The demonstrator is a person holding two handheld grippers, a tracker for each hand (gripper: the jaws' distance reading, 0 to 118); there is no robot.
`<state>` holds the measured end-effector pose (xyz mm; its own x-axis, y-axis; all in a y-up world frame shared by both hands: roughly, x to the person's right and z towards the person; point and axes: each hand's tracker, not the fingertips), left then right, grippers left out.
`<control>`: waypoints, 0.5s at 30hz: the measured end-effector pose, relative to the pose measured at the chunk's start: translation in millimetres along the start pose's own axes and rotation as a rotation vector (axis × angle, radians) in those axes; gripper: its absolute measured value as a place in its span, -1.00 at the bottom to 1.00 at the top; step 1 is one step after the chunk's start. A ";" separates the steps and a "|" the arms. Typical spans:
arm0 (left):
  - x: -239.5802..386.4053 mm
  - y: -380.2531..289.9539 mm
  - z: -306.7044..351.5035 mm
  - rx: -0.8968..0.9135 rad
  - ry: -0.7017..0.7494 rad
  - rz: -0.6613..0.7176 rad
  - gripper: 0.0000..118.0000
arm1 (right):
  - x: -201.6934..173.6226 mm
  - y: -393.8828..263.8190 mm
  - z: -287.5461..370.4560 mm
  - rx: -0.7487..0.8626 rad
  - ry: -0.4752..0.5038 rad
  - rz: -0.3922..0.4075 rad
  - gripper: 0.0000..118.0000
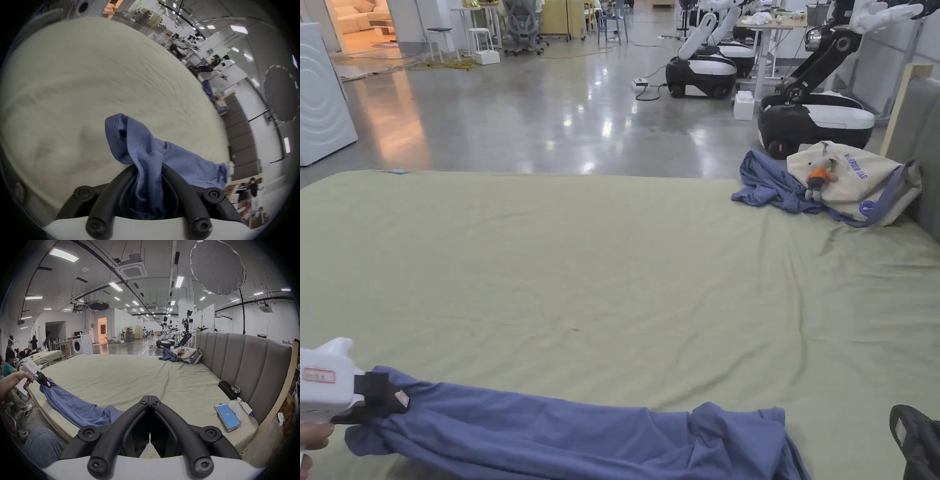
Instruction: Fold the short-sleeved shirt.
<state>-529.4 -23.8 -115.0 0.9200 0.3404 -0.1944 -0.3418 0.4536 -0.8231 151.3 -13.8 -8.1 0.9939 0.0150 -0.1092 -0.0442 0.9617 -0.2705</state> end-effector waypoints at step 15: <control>187.8 -22.1 -120.7 -0.217 -0.168 -0.214 -0.08 | 11.7 -1.3 25.4 0.007 -0.020 -0.033 -0.97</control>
<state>-325.9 -69.3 -197.7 0.9156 0.3957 0.0707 -0.0793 0.3502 -0.9333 165.5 -7.8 15.2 0.9967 -0.0112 -0.0807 -0.0108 0.9636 -0.2672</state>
